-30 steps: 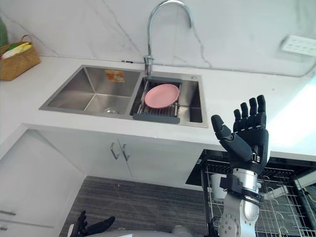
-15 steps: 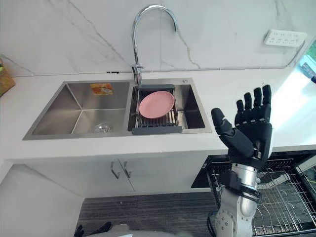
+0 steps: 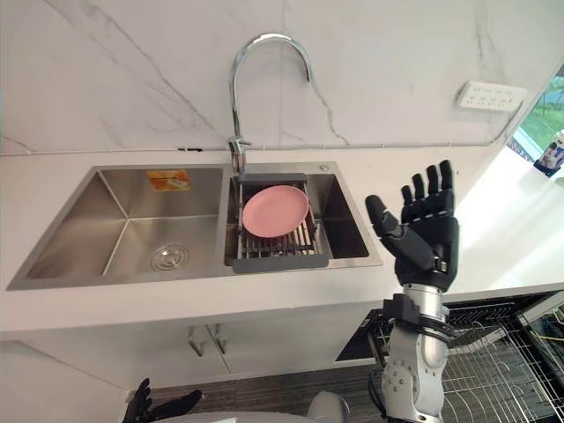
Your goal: Walk over to the sink, pick up the cup, carry it to the dishwasher, place the cup inside the dishwasher, then close the dishwasher door
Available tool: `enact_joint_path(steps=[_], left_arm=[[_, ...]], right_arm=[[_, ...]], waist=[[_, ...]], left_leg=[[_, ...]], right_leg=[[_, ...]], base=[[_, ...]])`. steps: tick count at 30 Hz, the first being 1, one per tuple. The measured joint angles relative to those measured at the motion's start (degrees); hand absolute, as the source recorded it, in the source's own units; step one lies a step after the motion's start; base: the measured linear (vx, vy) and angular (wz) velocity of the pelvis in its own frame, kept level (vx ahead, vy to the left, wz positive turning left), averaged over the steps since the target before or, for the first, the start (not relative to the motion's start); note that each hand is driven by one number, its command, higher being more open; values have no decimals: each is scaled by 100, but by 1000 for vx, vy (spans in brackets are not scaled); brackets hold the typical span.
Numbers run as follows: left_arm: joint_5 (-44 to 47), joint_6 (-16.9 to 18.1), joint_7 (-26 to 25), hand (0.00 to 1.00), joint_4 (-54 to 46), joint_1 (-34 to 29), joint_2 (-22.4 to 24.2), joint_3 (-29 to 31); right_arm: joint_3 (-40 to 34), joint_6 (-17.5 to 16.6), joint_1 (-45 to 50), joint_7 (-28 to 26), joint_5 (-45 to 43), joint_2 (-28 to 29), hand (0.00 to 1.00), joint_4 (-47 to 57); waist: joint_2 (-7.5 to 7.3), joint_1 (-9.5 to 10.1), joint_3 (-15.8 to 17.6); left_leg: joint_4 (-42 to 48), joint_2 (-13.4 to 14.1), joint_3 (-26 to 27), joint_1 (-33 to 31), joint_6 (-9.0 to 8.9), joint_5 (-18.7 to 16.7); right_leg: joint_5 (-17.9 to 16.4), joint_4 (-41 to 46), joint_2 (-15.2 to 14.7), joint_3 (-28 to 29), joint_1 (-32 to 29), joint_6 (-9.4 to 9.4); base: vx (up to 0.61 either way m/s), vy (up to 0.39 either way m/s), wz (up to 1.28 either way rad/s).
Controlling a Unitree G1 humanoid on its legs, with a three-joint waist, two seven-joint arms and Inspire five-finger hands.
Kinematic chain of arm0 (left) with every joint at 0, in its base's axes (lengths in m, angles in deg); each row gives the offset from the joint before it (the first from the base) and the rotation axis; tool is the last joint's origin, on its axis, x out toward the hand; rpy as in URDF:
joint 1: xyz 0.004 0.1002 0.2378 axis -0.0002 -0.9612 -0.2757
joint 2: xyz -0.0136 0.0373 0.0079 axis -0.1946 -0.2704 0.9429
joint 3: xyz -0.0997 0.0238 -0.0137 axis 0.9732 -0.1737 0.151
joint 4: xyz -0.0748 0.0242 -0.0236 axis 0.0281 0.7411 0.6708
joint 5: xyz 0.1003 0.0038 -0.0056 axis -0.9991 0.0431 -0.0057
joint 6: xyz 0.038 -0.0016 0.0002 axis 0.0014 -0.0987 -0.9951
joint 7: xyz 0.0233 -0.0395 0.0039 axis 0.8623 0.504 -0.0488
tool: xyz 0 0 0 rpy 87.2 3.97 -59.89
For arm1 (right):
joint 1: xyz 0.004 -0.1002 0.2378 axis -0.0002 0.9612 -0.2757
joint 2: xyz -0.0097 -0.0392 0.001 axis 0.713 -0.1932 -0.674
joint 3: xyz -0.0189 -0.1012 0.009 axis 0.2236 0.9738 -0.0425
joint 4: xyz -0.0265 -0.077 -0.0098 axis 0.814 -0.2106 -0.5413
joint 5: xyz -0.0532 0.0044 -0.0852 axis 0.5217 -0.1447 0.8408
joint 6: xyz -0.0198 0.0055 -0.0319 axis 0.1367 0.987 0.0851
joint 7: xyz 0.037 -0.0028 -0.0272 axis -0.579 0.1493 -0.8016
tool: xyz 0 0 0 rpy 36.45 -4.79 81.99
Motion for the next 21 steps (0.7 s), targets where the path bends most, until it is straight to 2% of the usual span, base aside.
enact_joint_path(steps=[1,2,4,8,9,13,15,21], left_arm=[[30,-64,75,100,-78,-27,-107,-101],[79,-116,119,100,-109,-35,-17,-184],[82,-108,213,100,-177,-7,23,-200],[79,-102,204,100,-271,6,65,-195],[73,-103,174,100,-270,14,66,-193],[62,-105,149,100,-255,57,63,-180],[36,-104,141,100,-167,60,30,-173],[-56,-162,55,100,135,44,-81,-84]], right_arm=[[28,-3,-33,24,51,-35,100,-15],[21,16,-102,93,85,-101,100,-98],[-40,61,-111,144,149,-116,100,-98],[-114,107,-126,101,827,-272,100,-83],[-104,117,-176,80,1335,-427,100,-80],[-40,129,-620,-134,2806,-1291,100,10],[8,129,-1054,-214,3413,-1796,100,27],[258,154,-1915,-750,4610,-2679,100,94]], waist=[[-29,-8,26],[107,7,42],[216,4,46],[228,12,59],[234,13,97],[225,152,165],[199,178,186],[137,247,272]], left_leg=[[152,52,-110,27,-198,-182],[186,284,-221,43,-252,-224],[132,492,-319,89,-310,-237],[-68,647,-338,187,-448,-150],[-80,642,-353,216,-476,-107],[-108,564,-375,250,-462,-59],[-165,524,-398,251,-446,-51],[-204,551,-484,215,-398,-18]], right_leg=[[500,-474,77,77,209,216],[536,-707,308,21,371,161],[569,-982,547,-86,541,113],[769,-1449,792,-116,746,54],[922,-1710,839,-116,890,68],[1561,-2827,860,-123,1424,96],[1758,-3158,846,-139,1547,96],[1786,-3188,888,-236,1544,54]], base=[[158,-254,-7],[151,-247,-10],[108,-209,-8],[46,-108,-8],[-1,-22,-5],[-40,36,-3],[-76,6,3],[-52,-32,6]])
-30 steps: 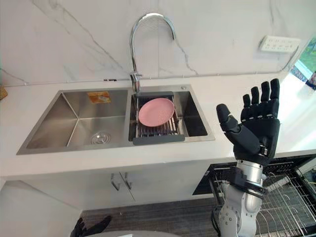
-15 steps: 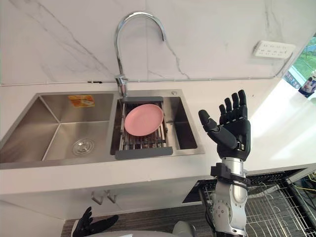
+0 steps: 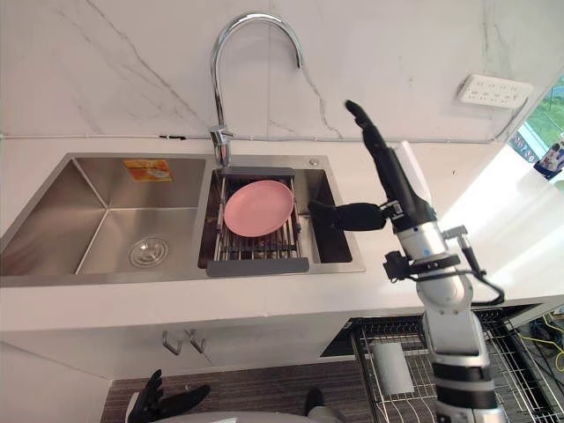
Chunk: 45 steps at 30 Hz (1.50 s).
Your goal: Walk over to the sink, pick up the cup, carry it to the dishwasher, place the cup inside the dishwasher, then close the dishwasher door
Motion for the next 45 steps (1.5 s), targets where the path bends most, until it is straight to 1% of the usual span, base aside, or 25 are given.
enact_joint_path(steps=[2,3,5,10,12,18,21,23,26,32,37,45], left_arm=[[0,-60,-12,100,10,-4,0,18],[0,-71,-13,100,10,-1,-1,22],[-1,-118,-15,100,10,12,0,59],[0,-195,-19,100,9,79,-7,70],[-1,-224,-17,100,9,86,-8,74],[0,-251,-12,100,6,105,-16,64],[-1,-262,-13,100,4,102,-40,59],[0,-264,-15,100,4,71,-75,60],[0,-264,-19,100,4,50,-79,59],[0,-263,-22,100,-3,49,-79,60],[3,-263,-24,100,-8,49,-77,63],[7,-260,-37,100,-12,36,-71,69]], right_arm=[[199,154,-220,-286,446,-277,100,-9],[250,189,-269,-360,558,-316,100,-15],[484,335,-486,-619,1056,-353,100,-133],[932,445,-962,-1027,2011,-507,100,-674],[1097,455,-1200,-1153,2257,-547,100,-903],[1415,432,-1509,-1233,2509,-672,100,-1137],[1564,397,-1545,-1232,2684,-673,100,-1440],[1690,421,-1546,-1231,2698,-673,100,-1678],[1726,427,-1545,-1227,2815,-673,100,-1844],[1740,428,-1545,-1216,2849,-673,100,-1903],[1918,393,-1545,-1113,2848,-672,100,-1908],[1933,380,-1547,-1006,2847,-664,100,-1950]], waist=[[-6,45,3],[-9,52,5],[-25,56,12],[-43,77,8],[-43,85,8],[-49,144,5],[-90,178,19],[-146,179,55],[-152,180,63],[-151,178,64],[-151,177,64],[-152,194,64]], left_leg=[[-5,0,-17,-32,-2,19],[-5,-3,-27,-48,-2,24],[-54,-19,-71,-76,-2,71],[-123,-57,-182,-191,-11,159],[-144,-60,-235,-210,-16,182],[-158,-99,-343,-254,-12,238],[-228,-126,-386,-251,-12,307],[-264,-121,-409,-250,-21,348],[-271,-119,-414,-251,-25,360],[-279,-118,-423,-252,-27,361],[-288,-123,-443,-248,-27,362],[-285,-124,-477,-245,-28,375]], right_leg=[[15,0,-1,-16,-22,-17],[17,0,-6,-25,-31,-19],[22,-1,-24,-67,-53,-20],[32,1,-65,-174,-143,-17],[33,13,-73,-220,-142,-17],[45,-3,-124,-329,-126,-25],[53,-5,-153,-367,-125,-28],[59,-6,-150,-385,-128,-34],[62,-6,-148,-388,-133,-38],[62,-6,-149,-402,-133,-37],[63,-7,-156,-426,-131,-36],[63,-8,-161,-457,-105,-36]], base=[[-11,-12,2],[-15,-13,7],[-9,-10,10],[-6,-12,12],[-8,-15,12],[-38,-12,10],[-58,-18,7],[-63,-27,4],[-41,-16,1],[0,0,0],[0,0,0],[-8,-1,1]])
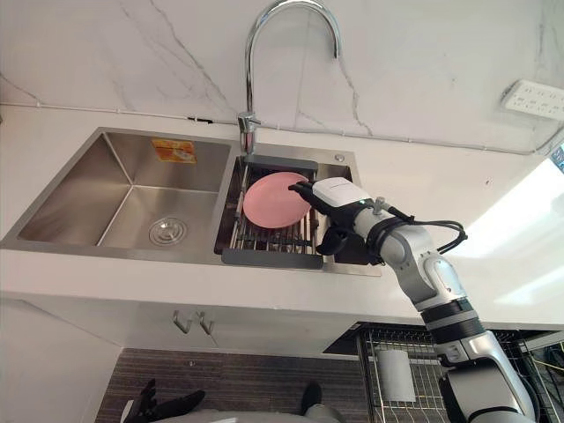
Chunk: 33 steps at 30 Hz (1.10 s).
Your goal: Walk over to the sink, pick up the cup, carry it to the dishwasher, place the cup inside the dishwasher, then close the dishwasher door
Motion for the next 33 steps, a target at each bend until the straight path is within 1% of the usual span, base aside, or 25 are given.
enact_joint_path(steps=[15,24,33], left_arm=[[21,29,-99,100,-13,-40,12,1],[25,30,-113,100,-14,-49,32,49],[24,36,-370,100,-29,-67,65,55]], right_arm=[[47,81,-363,427,-2,26,100,-339],[242,120,-394,482,-2,153,100,-488],[258,188,-402,824,67,358,100,-662]], waist=[[-2,27,2],[-4,40,4],[8,58,57]], left_leg=[[-60,1,-120,-10,-1,70],[-63,-1,-155,-5,-6,89],[-72,-3,-219,-30,-10,116]], right_leg=[[0,-2,-12,-121,32,0],[-1,-2,-22,-160,60,0],[-4,-3,-32,-221,71,1]], base=[[-18,-2,4],[-8,1,1],[-13,2,3]])
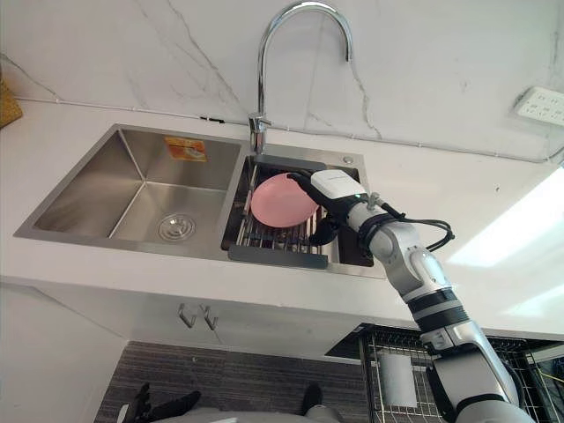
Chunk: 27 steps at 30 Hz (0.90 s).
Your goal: Walk over to the sink, pick up the cup, carry it to the dishwasher, place the cup inside the dishwasher, then close the dishwasher door
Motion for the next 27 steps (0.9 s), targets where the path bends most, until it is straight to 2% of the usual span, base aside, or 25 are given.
enact_joint_path(steps=[10,27], left_arm=[[-19,-2,-243,100,-201,-41,32,0],[-30,-2,-378,100,-228,-45,49,-4]], right_arm=[[211,51,7,248,440,177,100,-226],[422,-1,182,710,1362,281,100,-226]], waist=[[-15,60,73],[-17,131,74]], left_leg=[[-1,-7,-77,-44,-7,19],[-5,-31,-136,-85,0,29]], right_leg=[[-1,1,-16,-77,-2,2],[-7,1,-47,-128,-4,10]], base=[[-13,6,4],[-3,1,0]])
